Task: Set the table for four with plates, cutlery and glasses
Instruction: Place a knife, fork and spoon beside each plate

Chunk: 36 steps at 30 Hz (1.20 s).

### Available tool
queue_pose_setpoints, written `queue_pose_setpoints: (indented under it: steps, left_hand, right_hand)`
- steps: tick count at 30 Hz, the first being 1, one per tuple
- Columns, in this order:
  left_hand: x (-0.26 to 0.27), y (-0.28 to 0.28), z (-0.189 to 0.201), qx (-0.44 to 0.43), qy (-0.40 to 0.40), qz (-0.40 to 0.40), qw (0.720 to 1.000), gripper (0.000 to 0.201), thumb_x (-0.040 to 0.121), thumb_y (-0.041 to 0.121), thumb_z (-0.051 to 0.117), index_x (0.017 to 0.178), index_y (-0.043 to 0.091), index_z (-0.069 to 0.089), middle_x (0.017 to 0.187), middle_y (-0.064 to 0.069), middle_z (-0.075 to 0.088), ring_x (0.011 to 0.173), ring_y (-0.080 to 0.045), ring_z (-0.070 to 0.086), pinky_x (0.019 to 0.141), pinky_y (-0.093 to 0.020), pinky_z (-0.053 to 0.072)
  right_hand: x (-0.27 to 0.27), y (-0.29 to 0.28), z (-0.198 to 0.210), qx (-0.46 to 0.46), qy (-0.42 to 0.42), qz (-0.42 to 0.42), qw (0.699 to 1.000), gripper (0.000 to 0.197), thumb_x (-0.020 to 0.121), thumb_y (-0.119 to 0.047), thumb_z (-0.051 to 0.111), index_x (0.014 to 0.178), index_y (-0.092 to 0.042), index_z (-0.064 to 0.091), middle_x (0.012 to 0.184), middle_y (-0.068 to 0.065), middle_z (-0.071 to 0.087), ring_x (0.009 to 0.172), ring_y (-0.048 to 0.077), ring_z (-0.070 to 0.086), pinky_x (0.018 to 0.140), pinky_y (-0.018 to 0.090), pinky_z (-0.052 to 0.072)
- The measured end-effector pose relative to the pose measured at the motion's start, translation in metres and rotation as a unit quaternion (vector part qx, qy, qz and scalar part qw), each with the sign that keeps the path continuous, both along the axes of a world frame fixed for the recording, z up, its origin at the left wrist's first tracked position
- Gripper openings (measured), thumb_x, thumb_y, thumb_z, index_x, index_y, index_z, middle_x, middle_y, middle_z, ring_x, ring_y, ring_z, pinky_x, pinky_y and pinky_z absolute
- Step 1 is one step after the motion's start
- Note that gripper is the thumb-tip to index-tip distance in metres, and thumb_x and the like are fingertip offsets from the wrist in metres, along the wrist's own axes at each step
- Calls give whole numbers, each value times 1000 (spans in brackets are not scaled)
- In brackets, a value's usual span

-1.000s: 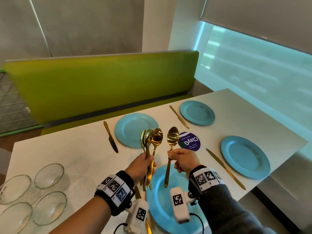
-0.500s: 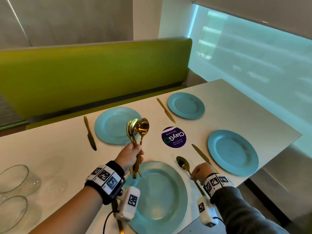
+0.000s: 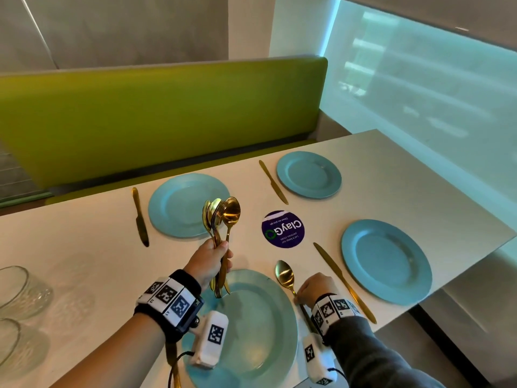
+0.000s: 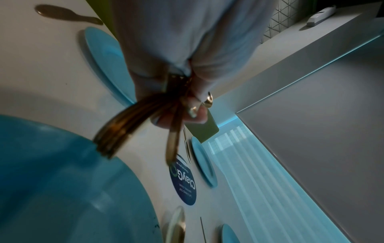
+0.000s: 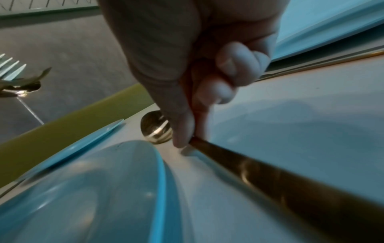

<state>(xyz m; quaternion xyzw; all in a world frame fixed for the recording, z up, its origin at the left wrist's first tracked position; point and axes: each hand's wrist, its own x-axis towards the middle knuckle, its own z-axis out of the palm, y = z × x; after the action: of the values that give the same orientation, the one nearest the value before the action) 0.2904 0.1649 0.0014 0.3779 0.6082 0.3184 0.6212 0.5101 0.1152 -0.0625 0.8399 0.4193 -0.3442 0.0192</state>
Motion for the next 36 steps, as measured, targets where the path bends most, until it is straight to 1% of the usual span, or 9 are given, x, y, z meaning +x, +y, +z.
queue_pose_setpoints:
  steps: [3,8,13,17,19,21,23,29,36]
  left_hand:
    - [-2,-3,1,-2,-7,2,1000,23,100,15,37,78,11,46,74,-6,50,62,-18,47,62,-28,46]
    - [-8,-9,7,9,-9,-16,1000,22,99,15,37,80,10,46,75,-6,50,62,-18,47,62,-28,46]
    - [-14,-19,20,17,-10,-46,999,24,100,18,35,80,9,46,74,-6,50,62,-17,48,58,-26,44]
    - [-11,-27,33,31,-10,-93,995,27,100,22,35,79,10,46,71,-7,51,61,-18,47,58,-26,42]
    - [-8,-32,38,44,-20,-123,991,27,100,21,35,79,10,46,70,-7,50,59,-17,46,58,-27,42]
    - [-3,-36,42,59,-40,-158,985,23,101,19,34,84,9,47,71,-6,50,56,-15,45,56,-26,41]
    - [1,-39,46,71,-50,-187,979,20,101,19,34,92,8,48,73,-4,51,57,-15,46,56,-25,41]
    - [17,-40,55,85,-31,-232,968,24,101,17,33,83,16,49,75,-3,55,62,-14,54,57,-23,44]
    - [51,7,44,32,-36,-132,990,22,99,11,35,80,11,46,66,-4,44,51,-14,37,44,-21,33]
  right_hand:
    - [-1,-3,0,-3,-6,17,1000,22,72,-27,76,91,-16,74,93,0,71,86,13,66,78,25,56]
    - [-3,-4,25,26,0,37,999,20,78,-29,73,94,-16,73,100,0,71,94,15,66,86,28,55]
    - [-28,-5,77,167,43,49,984,16,84,-29,65,86,-17,76,88,-1,73,75,11,62,81,28,55]
    - [-65,-2,118,215,181,18,960,19,86,-36,63,79,-20,71,72,-8,65,56,6,54,56,18,47]
    - [-81,-5,128,216,208,23,954,21,89,-37,59,87,-19,70,73,-9,65,51,4,52,45,14,42]
    - [-89,-9,131,236,224,16,945,22,91,-34,57,95,-17,70,79,-7,67,51,3,53,39,11,38]
    - [-91,-13,131,265,234,-15,935,15,90,-29,59,88,-19,70,77,-6,67,51,3,53,38,11,38]
    - [-73,-8,125,280,298,-104,907,20,86,-17,64,66,-17,61,65,-1,62,48,11,51,45,22,40]
    - [22,27,124,281,248,-145,916,20,90,-13,57,70,-13,57,67,3,62,47,13,48,42,21,40]
